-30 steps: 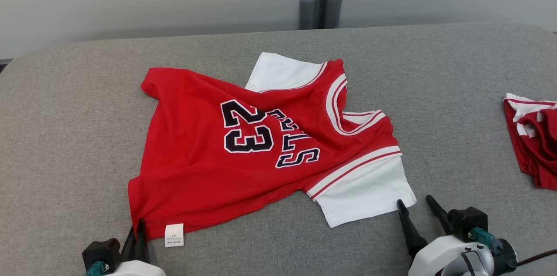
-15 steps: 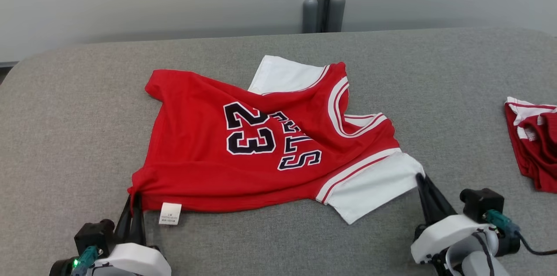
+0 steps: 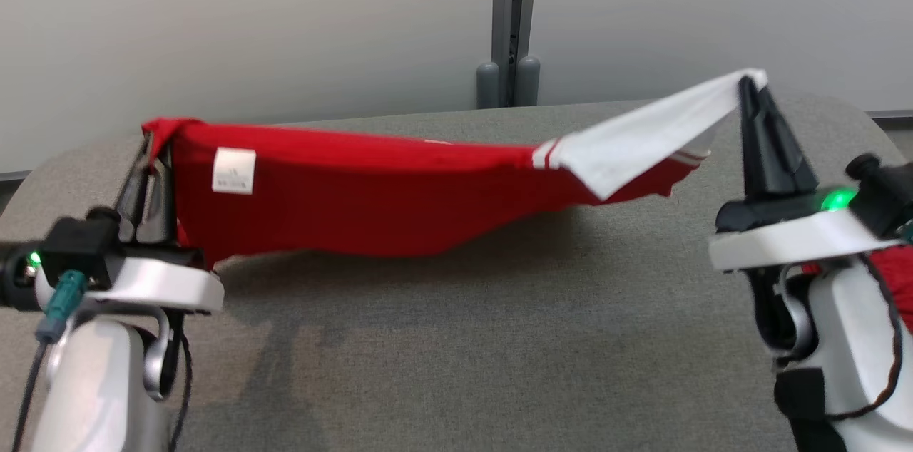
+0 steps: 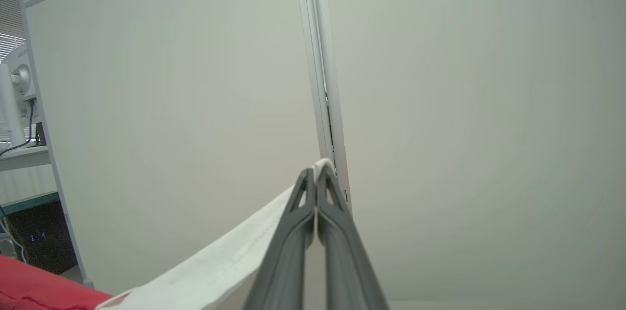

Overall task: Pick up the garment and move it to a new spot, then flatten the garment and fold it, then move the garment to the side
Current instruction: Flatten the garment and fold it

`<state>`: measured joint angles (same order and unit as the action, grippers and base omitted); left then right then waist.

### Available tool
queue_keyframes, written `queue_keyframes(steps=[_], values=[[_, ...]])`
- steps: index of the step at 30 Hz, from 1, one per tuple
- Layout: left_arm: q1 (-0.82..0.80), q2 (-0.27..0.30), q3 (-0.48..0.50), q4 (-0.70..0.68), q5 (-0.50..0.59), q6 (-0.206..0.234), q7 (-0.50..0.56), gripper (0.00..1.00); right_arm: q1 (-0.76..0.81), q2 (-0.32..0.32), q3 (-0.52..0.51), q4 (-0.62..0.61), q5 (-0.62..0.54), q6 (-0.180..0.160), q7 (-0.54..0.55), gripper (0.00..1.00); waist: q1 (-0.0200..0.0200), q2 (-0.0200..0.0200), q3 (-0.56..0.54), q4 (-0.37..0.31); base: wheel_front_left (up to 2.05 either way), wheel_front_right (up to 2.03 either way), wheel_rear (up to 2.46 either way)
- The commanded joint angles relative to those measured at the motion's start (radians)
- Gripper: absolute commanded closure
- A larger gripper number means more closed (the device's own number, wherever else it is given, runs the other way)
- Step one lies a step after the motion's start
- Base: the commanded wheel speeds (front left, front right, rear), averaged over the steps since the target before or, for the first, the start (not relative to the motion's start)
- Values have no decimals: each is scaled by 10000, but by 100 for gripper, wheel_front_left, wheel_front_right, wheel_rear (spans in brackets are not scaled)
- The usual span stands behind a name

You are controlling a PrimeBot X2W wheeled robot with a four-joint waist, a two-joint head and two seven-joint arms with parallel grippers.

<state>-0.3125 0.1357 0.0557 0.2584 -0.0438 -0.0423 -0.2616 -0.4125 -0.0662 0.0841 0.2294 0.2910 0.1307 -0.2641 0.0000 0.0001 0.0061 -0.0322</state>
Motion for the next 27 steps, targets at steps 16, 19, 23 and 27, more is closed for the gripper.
queue_keyframes(steps=[16, 19, 23, 27], values=[[-4241, 1450, -855, 1562, 612, -633, 79, 100, -4181, -1442, 163, -42, -311, -1, -3, 100, 0, -1, 222, 354, 0, 0, 0], [-4919, 1463, -1134, 1980, 687, -690, 214, 100, -4974, -1593, 406, 389, -466, 1, -1, 100, 0, -1, 959, 416, 0, 0, 0], [-5934, 1527, -1428, 2470, 991, -588, 176, 100, -6197, -1719, 549, 1038, -701, -1, -1, 100, 0, -1, 2099, 462, 0, 0, 0], [-7112, 1487, -1525, 3095, 1074, -434, 105, 100, -7622, -1873, 542, 1757, -1120, -1, -3, 100, 0, -1, 3247, 510, 0, 0, 0]])
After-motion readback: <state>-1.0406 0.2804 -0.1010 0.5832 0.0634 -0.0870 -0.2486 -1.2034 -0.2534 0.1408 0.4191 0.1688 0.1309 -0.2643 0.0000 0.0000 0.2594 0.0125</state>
